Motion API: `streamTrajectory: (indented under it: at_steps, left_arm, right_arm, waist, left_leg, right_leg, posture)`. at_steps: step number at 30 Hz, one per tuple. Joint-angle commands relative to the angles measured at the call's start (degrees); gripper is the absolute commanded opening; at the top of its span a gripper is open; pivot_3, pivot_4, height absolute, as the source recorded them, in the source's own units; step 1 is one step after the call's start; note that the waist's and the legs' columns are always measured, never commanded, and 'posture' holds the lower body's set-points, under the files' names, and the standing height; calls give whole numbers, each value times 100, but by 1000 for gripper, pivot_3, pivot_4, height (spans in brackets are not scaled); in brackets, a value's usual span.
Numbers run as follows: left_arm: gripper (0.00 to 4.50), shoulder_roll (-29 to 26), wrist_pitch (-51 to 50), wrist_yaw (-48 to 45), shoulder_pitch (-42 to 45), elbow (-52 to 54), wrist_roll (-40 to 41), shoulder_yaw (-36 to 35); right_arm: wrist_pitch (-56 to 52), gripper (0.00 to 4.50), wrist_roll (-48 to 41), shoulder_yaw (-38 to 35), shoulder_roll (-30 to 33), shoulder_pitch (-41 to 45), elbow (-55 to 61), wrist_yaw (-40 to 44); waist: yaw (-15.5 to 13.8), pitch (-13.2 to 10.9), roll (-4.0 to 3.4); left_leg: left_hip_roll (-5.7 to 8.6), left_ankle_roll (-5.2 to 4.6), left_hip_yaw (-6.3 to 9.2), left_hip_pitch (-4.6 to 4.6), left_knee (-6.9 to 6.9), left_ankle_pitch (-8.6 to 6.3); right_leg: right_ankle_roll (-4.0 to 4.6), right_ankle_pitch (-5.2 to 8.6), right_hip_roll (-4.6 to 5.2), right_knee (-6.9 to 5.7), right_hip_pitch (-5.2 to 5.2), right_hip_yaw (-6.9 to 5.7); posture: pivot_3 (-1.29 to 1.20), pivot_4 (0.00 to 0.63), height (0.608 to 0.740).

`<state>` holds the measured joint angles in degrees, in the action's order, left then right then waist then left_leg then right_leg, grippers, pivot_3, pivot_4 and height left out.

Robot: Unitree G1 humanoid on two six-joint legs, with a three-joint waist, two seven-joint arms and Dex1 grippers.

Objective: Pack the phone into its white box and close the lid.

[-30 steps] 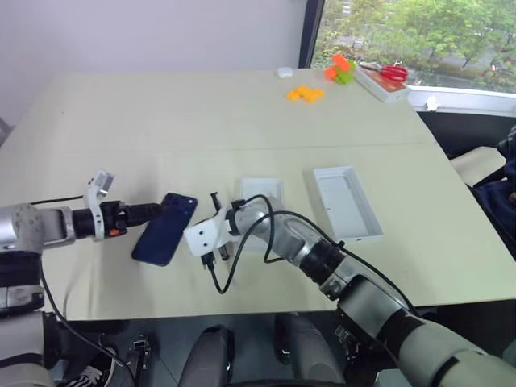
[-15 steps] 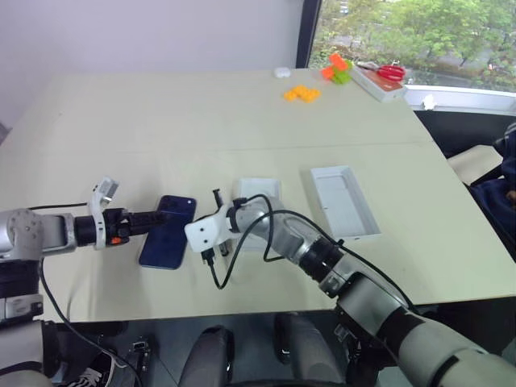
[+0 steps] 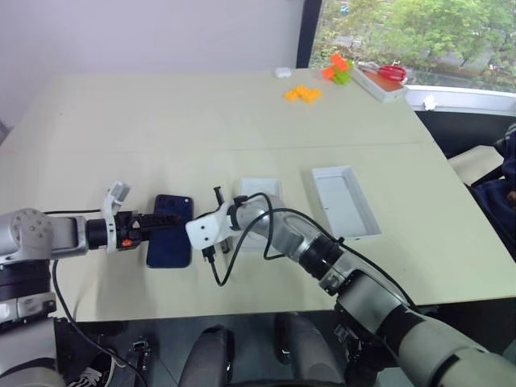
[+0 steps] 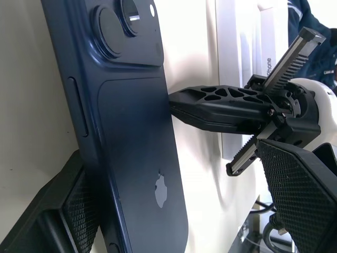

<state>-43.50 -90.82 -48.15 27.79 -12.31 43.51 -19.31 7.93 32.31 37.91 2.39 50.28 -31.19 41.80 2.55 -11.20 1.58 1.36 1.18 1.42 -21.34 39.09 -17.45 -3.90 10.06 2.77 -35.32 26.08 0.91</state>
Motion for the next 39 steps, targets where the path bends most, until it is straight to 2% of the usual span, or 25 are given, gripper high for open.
streamTrajectory:
  at_steps: [1,4,11,19,23,26,27,29,31,35,37,39]
  left_arm:
    - [4500,152,-52,154,-122,-8,19,50]
    - [3650,179,-39,221,-150,-89,-1,22]
    - [137,195,-102,263,-246,-83,95,-30]
    - [53,191,-118,275,-322,-246,213,-185]
    - [53,42,19,148,-206,-573,271,-457]
    - [53,11,168,153,-254,-520,282,-482]
    - [0,48,303,214,-241,-459,266,-555]
    - [0,178,264,345,-93,-277,388,-766]
    - [0,297,142,477,-1,-123,490,-891]
    - [0,769,-168,1071,368,238,1071,-1039]
    - [0,892,-168,1366,411,318,1407,-1052]
    - [0,1246,-168,1883,616,378,1808,-1073]
  right_arm:
    - [77,42,-113,-88,-25,96,66,-35]
    - [107,0,-99,-86,-8,107,63,-54]
    - [102,0,-120,-120,-4,98,91,-63]
    - [85,0,-169,-171,32,113,150,-34]
    - [-1391,0,-1785,-1139,-432,-154,1228,841]
    - [-2227,0,-2395,-1577,-552,-144,1854,1022]
    - [-2804,553,-2801,-1919,-608,-46,2148,1056]
    - [-3907,1360,-3583,-2603,-561,86,2730,1104]
    - [-4351,2349,-3888,-2787,-344,69,3084,1159]
    - [-4411,4356,-4212,-3072,1057,-648,3740,1743]
    - [-4397,4437,-4448,-3152,1451,-891,3906,1875]
    - [-3862,4437,-4499,-3257,2078,-1450,4024,2227]
  waist:
    - [-3,0,0]
    - [-4,0,0]
    - [0,1,2]
    - [8,1,1]
    - [15,0,1]
    - [3,0,0]
    - [1,0,0]
    - [-15,-1,0]
    - [-52,-1,-1]
    - [-213,2,4]
    - [-176,1,3]
    - [-146,-2,-2]
  left_leg:
    - [0,0,0,0,0,0]
    - [1,1,1,0,0,1]
    - [0,3,3,-5,-1,1]
    - [-3,6,4,-3,-5,3]
    - [-6,6,6,-8,-6,3]
    - [-15,7,7,-9,-6,3]
    - [-16,7,9,-9,-6,3]
    - [-17,8,11,-10,-6,4]
    - [-17,8,14,-15,-5,4]
    - [-3,4,20,-19,-5,1]
    - [6,-8,21,-21,-5,-5]
    - [11,-16,2,-23,-6,-10]
  right_leg:
    - [0,0,0,0,0,0]
    - [0,0,1,0,-1,-1]
    - [1,0,0,1,6,-1]
    - [5,-3,-4,1,8,-1]
    - [5,-3,-4,1,12,-2]
    - [12,-8,-5,1,18,-2]
    - [13,-8,-4,0,17,-4]
    - [17,-11,-2,0,19,-6]
    - [19,-12,5,4,18,-11]
    - [18,-12,12,23,4,-26]
    - [17,-11,19,36,-8,-31]
    - [15,-12,36,33,6,-15]
  posture:
    - [0,150,740]
    - [0,150,740]
    - [0,150,740]
    - [0,150,740]
    - [0,150,740]
    - [0,150,740]
    - [0,150,740]
    - [0,150,740]
    - [0,150,740]
    - [0,150,740]
    - [0,150,740]
    - [0,150,740]
